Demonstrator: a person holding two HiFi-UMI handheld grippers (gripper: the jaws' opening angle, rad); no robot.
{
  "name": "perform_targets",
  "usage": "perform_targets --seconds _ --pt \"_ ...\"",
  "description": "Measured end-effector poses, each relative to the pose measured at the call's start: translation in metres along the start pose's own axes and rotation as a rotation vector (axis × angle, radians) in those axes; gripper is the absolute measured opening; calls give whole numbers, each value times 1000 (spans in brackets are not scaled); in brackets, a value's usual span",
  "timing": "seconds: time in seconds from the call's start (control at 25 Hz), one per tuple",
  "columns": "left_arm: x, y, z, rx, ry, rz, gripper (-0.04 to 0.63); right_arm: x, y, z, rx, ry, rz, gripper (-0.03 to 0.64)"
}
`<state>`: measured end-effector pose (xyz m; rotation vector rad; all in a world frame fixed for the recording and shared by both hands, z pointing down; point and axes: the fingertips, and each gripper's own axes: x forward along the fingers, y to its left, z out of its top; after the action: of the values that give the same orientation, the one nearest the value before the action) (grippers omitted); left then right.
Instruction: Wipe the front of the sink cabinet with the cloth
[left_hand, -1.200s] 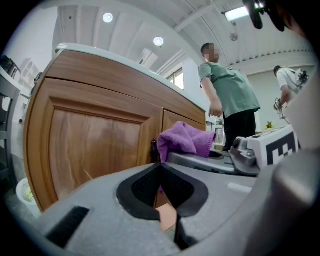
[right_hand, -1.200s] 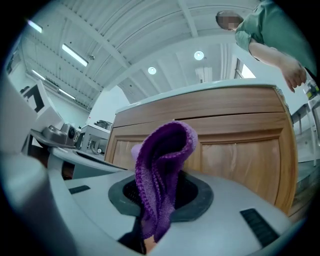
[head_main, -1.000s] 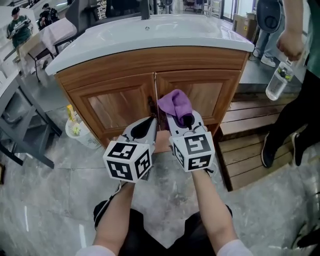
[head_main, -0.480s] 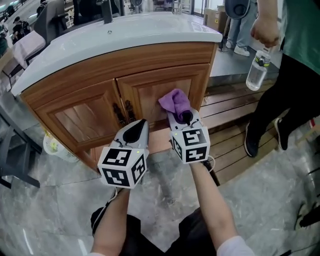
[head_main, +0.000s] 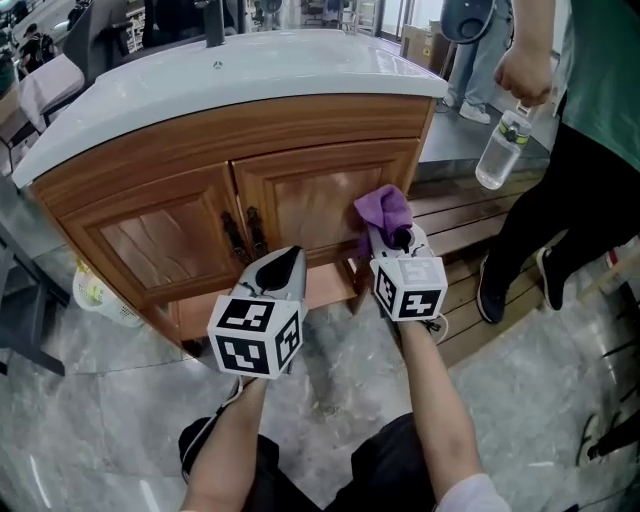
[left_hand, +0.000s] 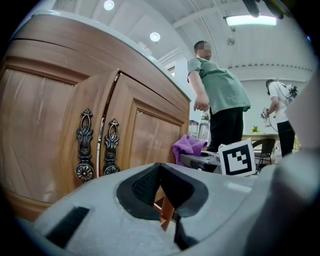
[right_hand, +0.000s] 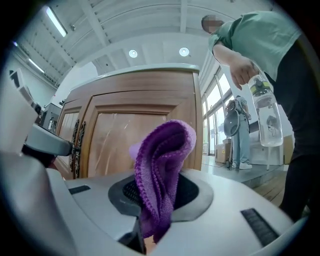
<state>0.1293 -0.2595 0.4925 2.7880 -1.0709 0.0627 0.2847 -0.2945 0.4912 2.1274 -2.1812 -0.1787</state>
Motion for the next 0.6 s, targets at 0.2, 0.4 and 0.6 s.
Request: perform_targets --seconds 0.2,0.4,0.6 --pt "0 2 -2 -17 0 -3 6 -2 -13 0 -28 0 -25 78" --pt "-2 2 0 -42 -5 -4 6 -6 -24 -2 -30 8 -48 78" --pt "-10 6 -4 -8 16 20 6 -14 -18 -1 -46 10 -39 78"
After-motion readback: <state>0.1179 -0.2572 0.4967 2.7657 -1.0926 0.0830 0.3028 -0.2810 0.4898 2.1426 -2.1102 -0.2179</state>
